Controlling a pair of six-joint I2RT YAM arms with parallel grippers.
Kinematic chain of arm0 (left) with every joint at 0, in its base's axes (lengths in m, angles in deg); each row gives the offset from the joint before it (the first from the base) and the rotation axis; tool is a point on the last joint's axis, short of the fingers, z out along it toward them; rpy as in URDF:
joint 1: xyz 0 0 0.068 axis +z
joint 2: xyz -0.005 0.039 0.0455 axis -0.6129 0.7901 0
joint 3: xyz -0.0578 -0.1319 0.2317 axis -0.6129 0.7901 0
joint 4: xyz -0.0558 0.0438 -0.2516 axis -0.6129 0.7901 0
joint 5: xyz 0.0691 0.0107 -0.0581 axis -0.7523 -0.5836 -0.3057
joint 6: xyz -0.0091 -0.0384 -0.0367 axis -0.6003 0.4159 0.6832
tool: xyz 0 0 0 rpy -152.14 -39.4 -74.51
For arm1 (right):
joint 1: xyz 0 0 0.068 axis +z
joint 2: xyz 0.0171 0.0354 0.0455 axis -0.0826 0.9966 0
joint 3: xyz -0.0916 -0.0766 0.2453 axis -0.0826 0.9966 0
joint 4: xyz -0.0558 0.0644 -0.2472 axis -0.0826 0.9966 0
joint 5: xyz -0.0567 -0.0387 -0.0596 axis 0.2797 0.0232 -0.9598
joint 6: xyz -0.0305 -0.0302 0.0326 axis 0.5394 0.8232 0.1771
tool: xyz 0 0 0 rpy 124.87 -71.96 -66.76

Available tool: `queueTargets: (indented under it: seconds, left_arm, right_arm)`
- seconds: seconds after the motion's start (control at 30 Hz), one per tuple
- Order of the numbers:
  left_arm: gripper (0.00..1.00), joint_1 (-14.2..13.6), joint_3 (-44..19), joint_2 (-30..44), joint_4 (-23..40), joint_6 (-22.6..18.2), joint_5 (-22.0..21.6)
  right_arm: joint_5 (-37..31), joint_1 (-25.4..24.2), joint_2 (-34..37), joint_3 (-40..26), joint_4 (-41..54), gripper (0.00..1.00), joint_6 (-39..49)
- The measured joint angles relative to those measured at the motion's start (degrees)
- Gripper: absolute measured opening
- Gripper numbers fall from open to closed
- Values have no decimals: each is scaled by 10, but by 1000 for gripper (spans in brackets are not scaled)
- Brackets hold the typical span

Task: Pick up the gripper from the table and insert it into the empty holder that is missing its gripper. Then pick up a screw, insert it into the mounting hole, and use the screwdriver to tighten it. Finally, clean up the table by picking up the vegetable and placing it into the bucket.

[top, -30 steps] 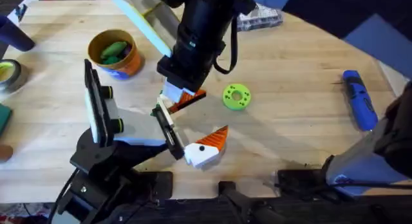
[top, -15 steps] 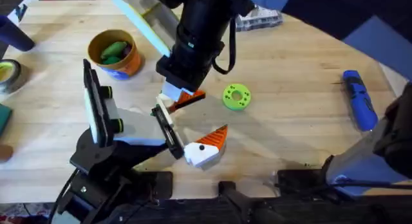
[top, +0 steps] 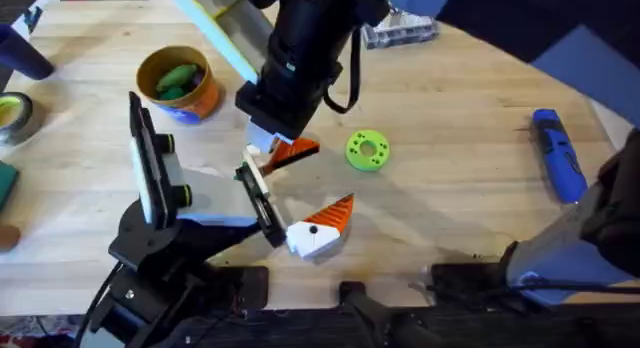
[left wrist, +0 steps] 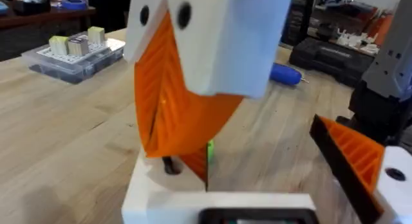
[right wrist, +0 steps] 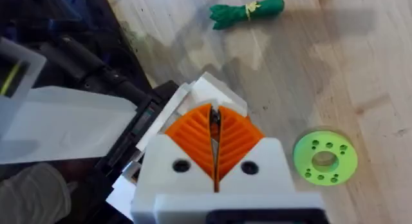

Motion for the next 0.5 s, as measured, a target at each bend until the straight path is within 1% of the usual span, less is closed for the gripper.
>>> queueTargets:
  seconds: [0.5]
  left_arm:
    - [986, 0, 0, 0, 0, 0, 0]
  right_arm:
    - [0, 0, 0, 0, 1, 6, -9]
